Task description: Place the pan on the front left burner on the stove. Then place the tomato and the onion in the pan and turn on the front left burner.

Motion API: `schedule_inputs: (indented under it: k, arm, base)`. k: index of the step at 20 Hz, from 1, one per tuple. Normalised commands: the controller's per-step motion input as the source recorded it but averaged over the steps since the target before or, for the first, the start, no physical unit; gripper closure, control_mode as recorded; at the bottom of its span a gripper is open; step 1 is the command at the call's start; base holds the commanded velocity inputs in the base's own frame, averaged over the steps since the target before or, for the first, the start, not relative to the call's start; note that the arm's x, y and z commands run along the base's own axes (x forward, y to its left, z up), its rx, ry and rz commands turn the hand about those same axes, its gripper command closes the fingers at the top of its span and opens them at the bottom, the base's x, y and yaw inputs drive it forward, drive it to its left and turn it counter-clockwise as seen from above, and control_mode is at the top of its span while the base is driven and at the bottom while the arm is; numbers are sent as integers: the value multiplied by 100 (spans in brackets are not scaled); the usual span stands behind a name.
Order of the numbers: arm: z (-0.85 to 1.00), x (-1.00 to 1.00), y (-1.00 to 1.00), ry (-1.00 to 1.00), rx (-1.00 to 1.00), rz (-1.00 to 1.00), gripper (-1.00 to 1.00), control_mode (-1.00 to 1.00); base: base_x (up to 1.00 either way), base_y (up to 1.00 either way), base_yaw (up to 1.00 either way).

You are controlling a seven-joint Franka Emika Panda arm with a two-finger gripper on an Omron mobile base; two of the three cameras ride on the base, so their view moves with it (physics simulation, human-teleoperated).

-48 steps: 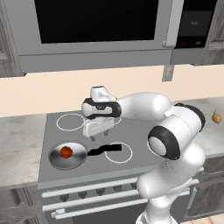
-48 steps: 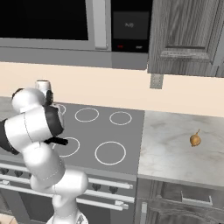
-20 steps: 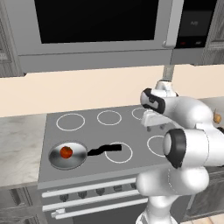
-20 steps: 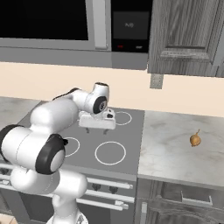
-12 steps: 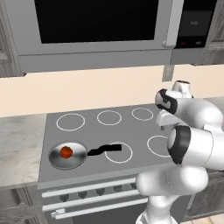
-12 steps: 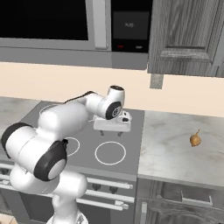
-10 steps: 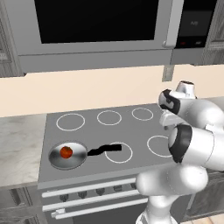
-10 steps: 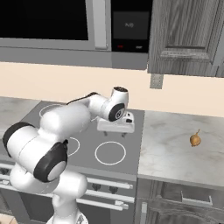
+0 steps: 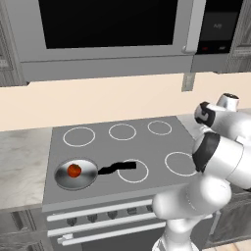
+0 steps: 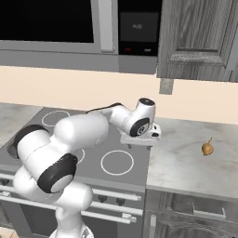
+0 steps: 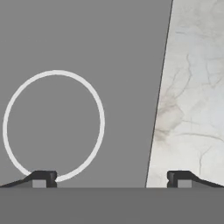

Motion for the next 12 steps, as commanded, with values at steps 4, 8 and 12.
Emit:
schedule_inputs:
  k: [4,8,12]
  arm:
    - [19,0,-55,0,-2,-5,-100,-100]
    - [24,0,-61,0,-1,-4,-100,-100]
    - [19,0,-71,-3,0,-4,-100,-100]
  base:
    - [0,0,0]
    - [0,0,0]
    - [0,0,0]
